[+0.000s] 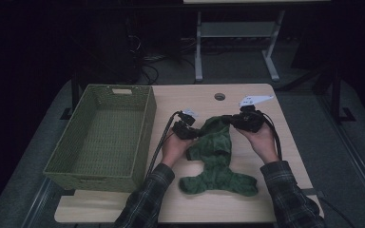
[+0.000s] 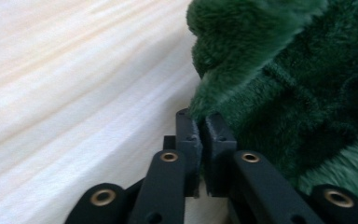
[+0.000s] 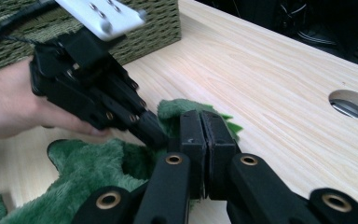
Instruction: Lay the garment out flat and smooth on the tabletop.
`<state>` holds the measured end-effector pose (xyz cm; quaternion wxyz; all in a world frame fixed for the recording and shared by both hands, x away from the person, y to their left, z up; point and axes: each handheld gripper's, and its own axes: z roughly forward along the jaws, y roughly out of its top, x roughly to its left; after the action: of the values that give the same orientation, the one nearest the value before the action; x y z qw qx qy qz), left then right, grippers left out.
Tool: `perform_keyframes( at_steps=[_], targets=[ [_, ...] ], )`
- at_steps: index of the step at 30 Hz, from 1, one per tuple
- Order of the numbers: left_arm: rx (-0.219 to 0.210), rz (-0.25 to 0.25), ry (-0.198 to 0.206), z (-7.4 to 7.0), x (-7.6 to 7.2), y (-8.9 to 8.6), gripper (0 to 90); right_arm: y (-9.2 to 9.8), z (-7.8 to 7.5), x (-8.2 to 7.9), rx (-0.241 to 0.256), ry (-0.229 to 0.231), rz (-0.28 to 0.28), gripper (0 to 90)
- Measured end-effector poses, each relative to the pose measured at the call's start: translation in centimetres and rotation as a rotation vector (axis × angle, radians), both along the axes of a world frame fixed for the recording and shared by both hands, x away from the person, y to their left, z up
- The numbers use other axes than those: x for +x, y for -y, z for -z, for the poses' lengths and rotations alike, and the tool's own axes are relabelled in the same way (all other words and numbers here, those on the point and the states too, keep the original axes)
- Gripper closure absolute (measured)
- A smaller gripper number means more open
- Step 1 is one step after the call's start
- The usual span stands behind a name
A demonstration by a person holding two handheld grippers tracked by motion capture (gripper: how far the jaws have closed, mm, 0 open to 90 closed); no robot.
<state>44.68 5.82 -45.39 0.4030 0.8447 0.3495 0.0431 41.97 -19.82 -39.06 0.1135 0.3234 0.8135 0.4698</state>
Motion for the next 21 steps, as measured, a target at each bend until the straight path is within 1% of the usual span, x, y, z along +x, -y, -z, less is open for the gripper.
perform_keyframes(
  at_steps=[2,3,4,6,7,8,11,12,13,15,16,17,18,19,20,21],
  targets=[
    [-0.004,-0.025,0.029,-0.6,0.1,-0.5,87.4,0.2,0.2,0.1,-0.013,-0.008,0.017,87.8],
    [-0.007,-0.038,0.045,-0.9,0.2,-0.8,87.4,0.3,0.4,0.2,-0.027,-0.005,0.03,87.8],
    [-0.009,-0.05,0.059,-1.2,0.2,-1.1,87.4,0.4,0.7,0.4,-0.054,-0.006,0.043,87.8],
    [0.002,-0.062,0.098,-1.7,0.3,-1.5,87.4,0.7,1.5,0.9,-0.093,-0.023,0.074,87.8],
    [-0.001,-0.067,0.106,-1.8,0.4,-1.6,87.5,0.9,2.0,1.1,-0.108,-0.034,0.088,87.9],
    [-0.007,-0.068,0.111,-1.7,0.5,-1.6,87.4,1.1,2.5,1.5,-0.12,-0.048,0.099,88.1],
    [0.04,-0.055,0.121,-1.2,0.7,-1.0,87.5,1.4,4.1,2.4,-0.134,-0.096,0.118,88.1],
    [0.04,-0.055,0.121,-1.2,0.7,-1.0,87.4,1.4,4.1,2.4,-0.134,-0.096,0.118,88.1],
    [0.063,-0.053,0.119,-0.5,0.9,-0.6,87.4,1.3,5.1,2.9,-0.158,-0.121,0.137,88.1],
    [0.075,-0.051,0.115,0.3,1.1,-0.4,87.4,1.3,5.8,3.2,-0.165,-0.133,0.146,88.1],
    [0.087,-0.049,0.115,0.7,1.2,-0.3,87.2,1.3,6.2,3.3,-0.166,-0.138,0.145,88.1],
    [0.087,-0.049,0.115,0.7,1.2,-0.3,86.9,1.3,6.6,3.4,-0.172,-0.143,0.144,88.1],
    [0.104,-0.044,0.1,1.2,1.3,-0.2,86.7,1.3,6.8,3.4,-0.181,-0.148,0.147,88.1],
    [0.104,-0.044,0.1,1.2,1.3,-0.2,86.5,1.2,7.1,3.4,-0.188,-0.149,0.141,88.1],
    [0.127,-0.035,0.094,1.6,1.3,-0.1,86.1,1.2,7.4,3.3,-0.197,-0.156,0.14,88.0],
    [0.127,-0.035,0.094,1.6,1.3,-0.1,85.8,1.2,7.6,3.2,-0.203,-0.151,0.14,88.0]
  ],
)
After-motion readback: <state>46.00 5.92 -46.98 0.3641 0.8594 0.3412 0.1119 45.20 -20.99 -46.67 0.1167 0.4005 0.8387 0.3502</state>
